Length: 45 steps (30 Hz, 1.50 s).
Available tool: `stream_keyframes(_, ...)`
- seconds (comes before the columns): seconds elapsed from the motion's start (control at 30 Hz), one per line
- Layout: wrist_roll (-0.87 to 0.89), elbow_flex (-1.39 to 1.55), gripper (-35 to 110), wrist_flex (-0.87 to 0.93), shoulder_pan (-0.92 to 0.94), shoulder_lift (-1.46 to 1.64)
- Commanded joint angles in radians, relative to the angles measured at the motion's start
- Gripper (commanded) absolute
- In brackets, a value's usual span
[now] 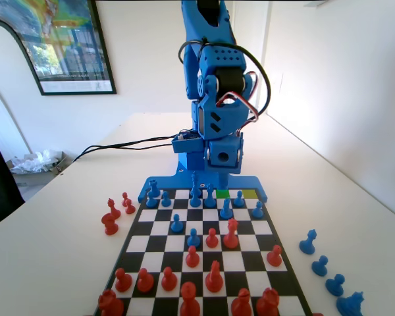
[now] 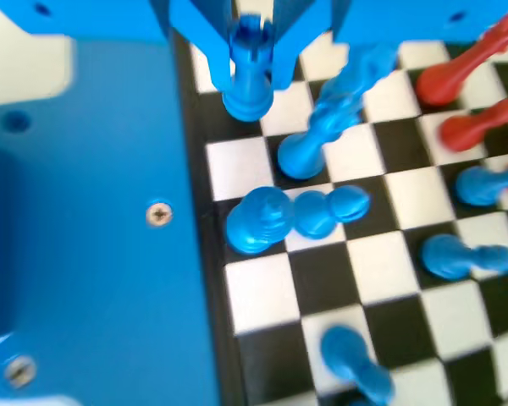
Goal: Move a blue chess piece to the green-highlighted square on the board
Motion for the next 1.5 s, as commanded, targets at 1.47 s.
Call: stream_keyframes(1.47,0.181,0.029,13,-0.083,-0.155,0.037)
